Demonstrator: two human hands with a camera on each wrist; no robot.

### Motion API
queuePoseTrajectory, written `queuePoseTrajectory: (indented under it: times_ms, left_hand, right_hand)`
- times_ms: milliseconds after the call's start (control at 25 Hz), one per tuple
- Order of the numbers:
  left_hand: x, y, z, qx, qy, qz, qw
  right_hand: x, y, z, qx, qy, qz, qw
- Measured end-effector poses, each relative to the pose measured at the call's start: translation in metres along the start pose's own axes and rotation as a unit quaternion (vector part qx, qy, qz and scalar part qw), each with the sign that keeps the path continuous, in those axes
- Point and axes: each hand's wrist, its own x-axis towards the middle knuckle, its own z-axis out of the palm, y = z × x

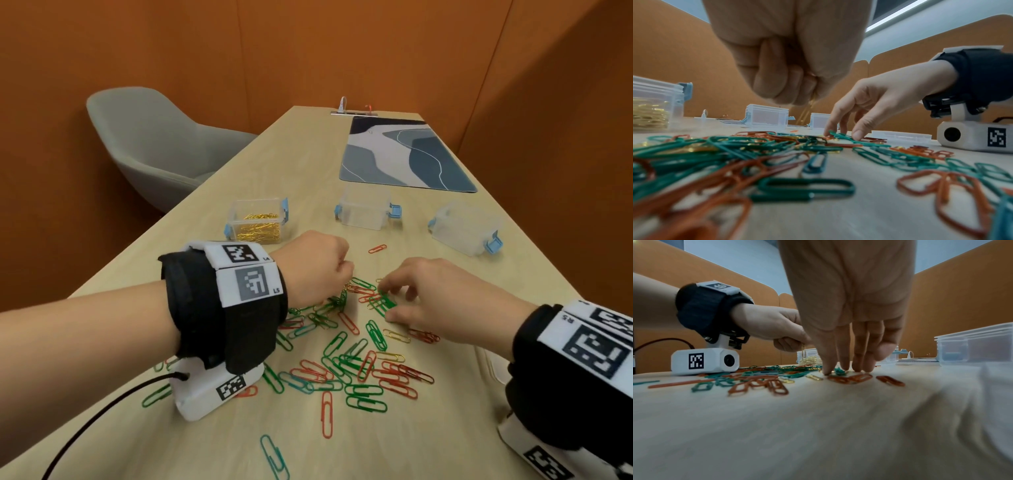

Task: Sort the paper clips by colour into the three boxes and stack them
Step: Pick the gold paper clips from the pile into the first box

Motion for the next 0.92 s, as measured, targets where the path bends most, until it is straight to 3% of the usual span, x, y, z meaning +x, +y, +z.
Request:
queuePoseTrajectory:
  times_ms: [280, 560, 680, 920]
  left_hand:
    - [-0.001, 0.002, -0.001, -0.032, -0.024, -0.01, 0.999]
    - [-0.002, 0.006, -0.002, -0.003, -0.07, 0.004, 0.998]
    - [0.001, 0.008, 0.0, -0.005, -0.056, 0.008, 0.998]
    - [0.004, 0.008, -0.001, -0.044, -0.054, 0.008, 0.998]
  right_hand:
    - [0.001, -0.002, 0.001, 0.045, 0.018, -0.015, 0.999]
    - [0.0, 0.005, -0.004, 0.054, 0.155, 0.059, 0.985]
    - [0.001, 0.009, -0.004, 0.029, 0.13, 0.088, 0.987]
    - [-0.002, 0.004, -0.004, 0.066, 0.037, 0.06, 0.995]
